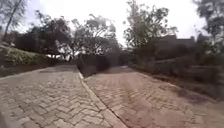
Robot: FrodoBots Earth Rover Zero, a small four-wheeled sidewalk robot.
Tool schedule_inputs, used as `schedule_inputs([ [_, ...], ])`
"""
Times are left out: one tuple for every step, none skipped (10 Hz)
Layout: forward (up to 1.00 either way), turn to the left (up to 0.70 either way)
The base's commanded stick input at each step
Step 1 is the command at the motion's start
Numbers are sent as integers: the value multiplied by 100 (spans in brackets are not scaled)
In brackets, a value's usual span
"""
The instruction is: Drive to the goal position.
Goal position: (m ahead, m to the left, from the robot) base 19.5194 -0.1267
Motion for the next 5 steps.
schedule_inputs([
  [85,0],
  [85,0],
  [85,0],
  [85,0],
  [85,0],
])
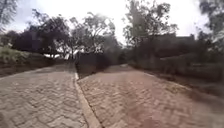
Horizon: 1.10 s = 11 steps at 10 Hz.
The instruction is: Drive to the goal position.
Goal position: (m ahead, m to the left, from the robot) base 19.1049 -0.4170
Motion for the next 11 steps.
schedule_inputs([
  [85,0],
  [85,0],
  [85,0],
  [85,0],
  [85,0],
  [85,0],
  [85,0],
  [85,0],
  [85,0],
  [85,0],
  [85,0],
])
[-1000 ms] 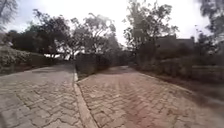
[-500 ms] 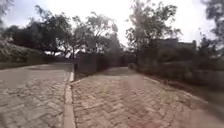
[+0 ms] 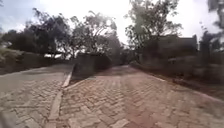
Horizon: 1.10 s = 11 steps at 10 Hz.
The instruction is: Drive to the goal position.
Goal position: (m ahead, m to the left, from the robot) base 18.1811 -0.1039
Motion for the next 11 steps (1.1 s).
schedule_inputs([
  [85,0],
  [85,0],
  [85,0],
  [85,0],
  [85,0],
  [85,0],
  [85,0],
  [85,0],
  [85,0],
  [85,0],
  [85,0],
])
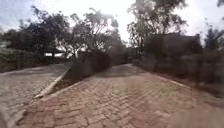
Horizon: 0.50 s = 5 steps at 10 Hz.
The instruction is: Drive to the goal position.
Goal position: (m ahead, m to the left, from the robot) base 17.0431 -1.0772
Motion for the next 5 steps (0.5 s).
schedule_inputs([
  [85,0],
  [85,0],
  [85,0],
  [85,0],
  [85,0],
])
